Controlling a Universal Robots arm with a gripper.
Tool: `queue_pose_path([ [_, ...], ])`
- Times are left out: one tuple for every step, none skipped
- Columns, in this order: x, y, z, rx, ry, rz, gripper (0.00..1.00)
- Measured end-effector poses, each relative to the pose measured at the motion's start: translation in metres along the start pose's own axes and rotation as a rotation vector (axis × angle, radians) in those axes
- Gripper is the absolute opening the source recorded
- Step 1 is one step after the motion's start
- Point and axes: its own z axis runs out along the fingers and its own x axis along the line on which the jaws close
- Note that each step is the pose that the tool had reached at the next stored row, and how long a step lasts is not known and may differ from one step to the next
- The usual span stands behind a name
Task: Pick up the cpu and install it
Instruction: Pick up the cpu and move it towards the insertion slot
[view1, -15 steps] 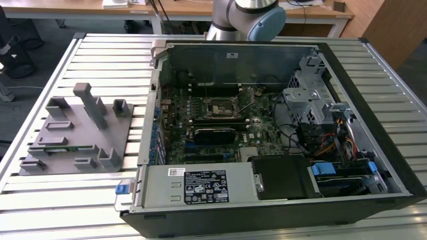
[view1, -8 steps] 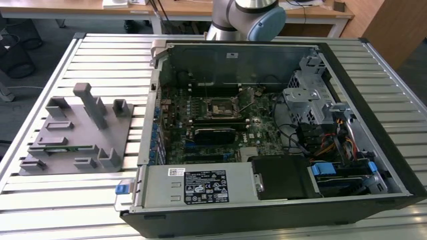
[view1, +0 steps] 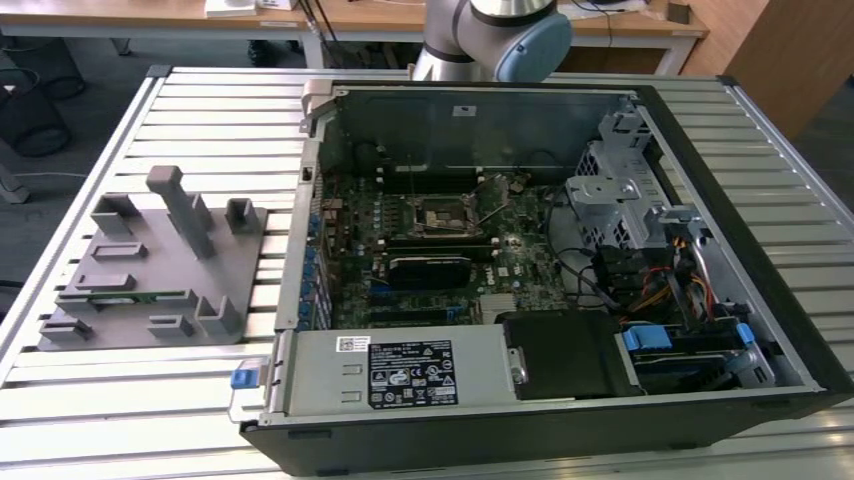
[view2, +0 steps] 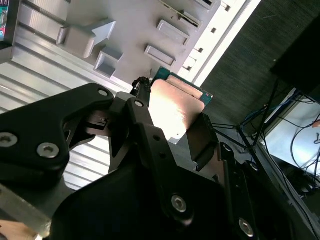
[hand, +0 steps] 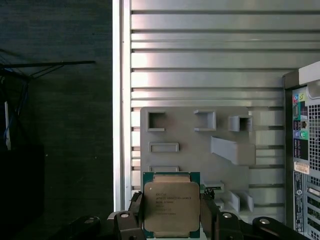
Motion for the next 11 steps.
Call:
queue_pose_path([
  [-0.0003,0.0001,-0.0001,0.0,0.0,0.0,0.54],
  [-0.0013,0.0001,-0.0002,0.0002,0.0004,0.0,0.54],
  [-0.0028,0.0001,0.0,0.0,0.0001,0.0,0.54],
  [-0.0045,0.0001,0.0001,-0.0001,0.0,0.0,0.54],
  [-0.0068,0.0002,0.0,0.0,0.0001,0.0,0.54],
  [-0.0092,0.0002,0.0,0.0,0.0003,0.0,0.54],
  [-0.0119,0.0003,0.0001,0.0,0.0001,0.0,0.54],
  [-0.0145,0.0004,0.0002,0.0,0.0,0.0,0.54],
  [-0.017,0.0004,0.0002,0.0,0.0001,0.0,0.54],
  [-0.0193,0.0005,0.0002,0.0,0.0001,0.0,0.54],
  [-0.0216,0.0005,0.0002,0.0,0.0001,0.0,0.54],
])
